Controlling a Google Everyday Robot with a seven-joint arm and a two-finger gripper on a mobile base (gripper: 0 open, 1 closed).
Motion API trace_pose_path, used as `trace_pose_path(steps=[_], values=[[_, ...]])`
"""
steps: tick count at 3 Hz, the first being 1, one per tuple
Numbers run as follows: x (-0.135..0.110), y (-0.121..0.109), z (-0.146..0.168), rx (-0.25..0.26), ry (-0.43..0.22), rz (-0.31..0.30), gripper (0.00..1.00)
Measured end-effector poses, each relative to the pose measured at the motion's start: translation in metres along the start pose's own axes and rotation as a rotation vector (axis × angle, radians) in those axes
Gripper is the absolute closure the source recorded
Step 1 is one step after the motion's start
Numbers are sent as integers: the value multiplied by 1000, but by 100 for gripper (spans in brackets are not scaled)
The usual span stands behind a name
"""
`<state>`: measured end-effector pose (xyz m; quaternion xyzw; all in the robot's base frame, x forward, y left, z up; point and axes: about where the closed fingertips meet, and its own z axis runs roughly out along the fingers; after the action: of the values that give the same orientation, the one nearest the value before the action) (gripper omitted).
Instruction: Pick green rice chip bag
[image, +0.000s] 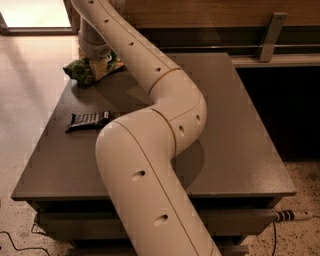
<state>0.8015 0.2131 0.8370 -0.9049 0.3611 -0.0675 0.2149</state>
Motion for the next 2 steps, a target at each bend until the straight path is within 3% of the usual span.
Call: trace_pose_path(steps=[1,2], values=[[-4,-11,-45,60,51,-38,100],[-22,-4,-117,113,133,-60,100]])
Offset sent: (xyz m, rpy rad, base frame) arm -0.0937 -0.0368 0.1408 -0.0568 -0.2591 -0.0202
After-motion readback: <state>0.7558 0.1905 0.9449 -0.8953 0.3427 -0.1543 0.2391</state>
